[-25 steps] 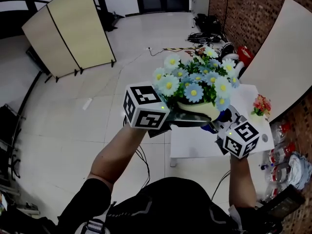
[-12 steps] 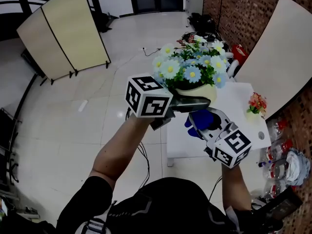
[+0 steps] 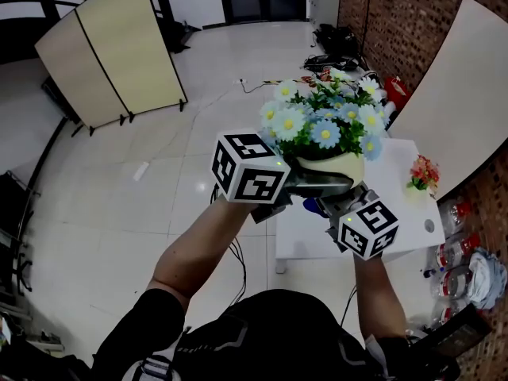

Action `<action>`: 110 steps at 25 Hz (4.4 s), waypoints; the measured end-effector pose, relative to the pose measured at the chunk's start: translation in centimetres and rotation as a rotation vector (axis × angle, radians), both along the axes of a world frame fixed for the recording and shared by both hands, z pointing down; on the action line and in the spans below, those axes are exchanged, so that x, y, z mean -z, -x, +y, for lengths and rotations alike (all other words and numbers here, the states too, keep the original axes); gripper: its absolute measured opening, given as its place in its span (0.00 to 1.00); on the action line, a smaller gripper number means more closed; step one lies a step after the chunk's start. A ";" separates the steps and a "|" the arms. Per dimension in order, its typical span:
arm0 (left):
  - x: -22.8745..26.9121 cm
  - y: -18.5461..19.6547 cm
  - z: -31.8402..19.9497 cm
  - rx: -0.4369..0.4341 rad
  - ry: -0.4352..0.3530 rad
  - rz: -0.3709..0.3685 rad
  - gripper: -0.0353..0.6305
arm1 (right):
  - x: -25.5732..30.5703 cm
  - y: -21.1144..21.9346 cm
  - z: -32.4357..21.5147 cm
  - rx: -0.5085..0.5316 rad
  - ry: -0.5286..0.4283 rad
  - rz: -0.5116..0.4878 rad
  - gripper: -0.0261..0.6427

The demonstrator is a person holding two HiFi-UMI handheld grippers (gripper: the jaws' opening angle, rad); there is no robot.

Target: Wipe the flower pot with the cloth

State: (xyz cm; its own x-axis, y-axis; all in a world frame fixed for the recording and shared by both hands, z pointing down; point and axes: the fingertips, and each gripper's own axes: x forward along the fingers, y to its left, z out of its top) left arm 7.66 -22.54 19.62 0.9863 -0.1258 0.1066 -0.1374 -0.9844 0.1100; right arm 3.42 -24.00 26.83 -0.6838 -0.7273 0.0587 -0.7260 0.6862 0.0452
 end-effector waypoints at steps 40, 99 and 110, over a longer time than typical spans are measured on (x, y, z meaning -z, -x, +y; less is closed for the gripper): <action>-2.8 6.1 -5.0 0.224 -0.008 0.038 0.88 | 5.4 -3.1 5.4 0.005 -0.119 -0.087 0.16; -39.9 1.3 -0.1 -0.011 -0.036 -0.248 0.88 | -6.9 -12.9 2.9 -0.212 0.092 -0.059 0.16; -47.1 -0.1 0.6 -0.033 -0.103 -0.241 0.88 | -14.5 -14.8 2.8 -0.260 0.107 -0.059 0.16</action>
